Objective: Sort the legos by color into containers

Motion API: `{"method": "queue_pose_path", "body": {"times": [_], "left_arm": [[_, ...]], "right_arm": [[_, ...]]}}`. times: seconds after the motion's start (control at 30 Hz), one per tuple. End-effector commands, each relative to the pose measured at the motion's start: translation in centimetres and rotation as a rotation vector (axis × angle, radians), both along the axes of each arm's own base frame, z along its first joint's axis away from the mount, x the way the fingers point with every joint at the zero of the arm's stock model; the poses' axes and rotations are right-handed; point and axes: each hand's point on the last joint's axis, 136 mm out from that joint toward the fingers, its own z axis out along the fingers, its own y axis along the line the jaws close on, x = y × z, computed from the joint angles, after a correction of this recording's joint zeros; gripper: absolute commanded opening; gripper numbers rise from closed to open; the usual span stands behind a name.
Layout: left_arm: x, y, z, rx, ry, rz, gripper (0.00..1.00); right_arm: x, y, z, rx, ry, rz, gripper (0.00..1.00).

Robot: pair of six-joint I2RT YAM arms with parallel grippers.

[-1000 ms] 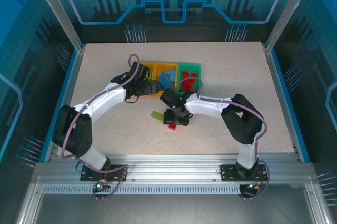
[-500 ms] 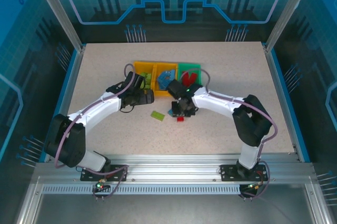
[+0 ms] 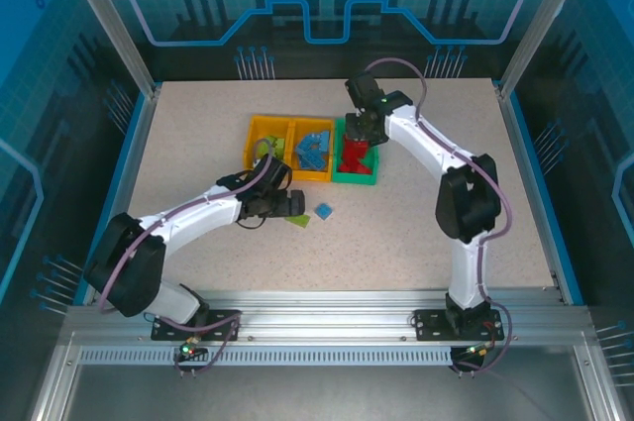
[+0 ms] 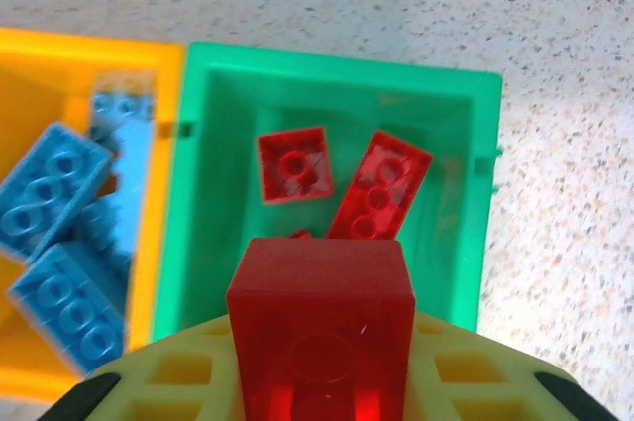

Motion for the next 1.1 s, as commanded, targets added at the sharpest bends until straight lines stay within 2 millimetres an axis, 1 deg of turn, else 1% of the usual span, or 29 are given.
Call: {"method": "queue_pose_path", "body": {"times": [0.0,0.1,0.23,0.3,0.47,0.67,0.9,1.03,1.07], "left_arm": [[-0.5,-0.8,-1.2,0.012,0.029,-0.084,0.99],[-0.6,-1.0,-1.6,0.030,0.032,-0.148,0.99],[-0.8,-2.0,-1.8,0.041,0.029,-0.260,0.99],[-0.9,-2.1,-1.9,0.062,0.020,-0.302,0.99],[-1.2,-3.1,-2.6,0.091,0.029,-0.404,0.99],[-1.1,-3.7,-4.1,0.123,0.070,-0.444,0.99],[-0.5,-4.4,-4.9,0.149,0.097,-0.435,0.99],[-0.4,-4.8,-5.6,0.164,0.117,-0.445,0.98],[-0.4,-4.8,-5.8,0.173,0.126,-0.445,0.97]], "right_arm": [[0.6,-1.3,-2.0,-0.058,0.077,0.031,0.31],[1.5,-1.3,-2.7,-0.082,0.087,0.041,0.35],[2.0,-1.5,-3.3,-0.114,0.090,0.048,0.44],[2.2,-1.6,-3.6,-0.121,0.096,0.050,0.47],[2.1,-2.5,-4.6,-0.137,0.125,0.037,0.60],[1.5,-3.0,-5.0,-0.140,0.141,0.027,0.62],[0.6,-4.1,-5.1,-0.128,0.151,0.003,0.64],[0.2,-4.5,-4.3,-0.120,0.138,-0.007,0.64],[0.1,-4.7,-4.0,-0.119,0.132,-0.011,0.64]]}}
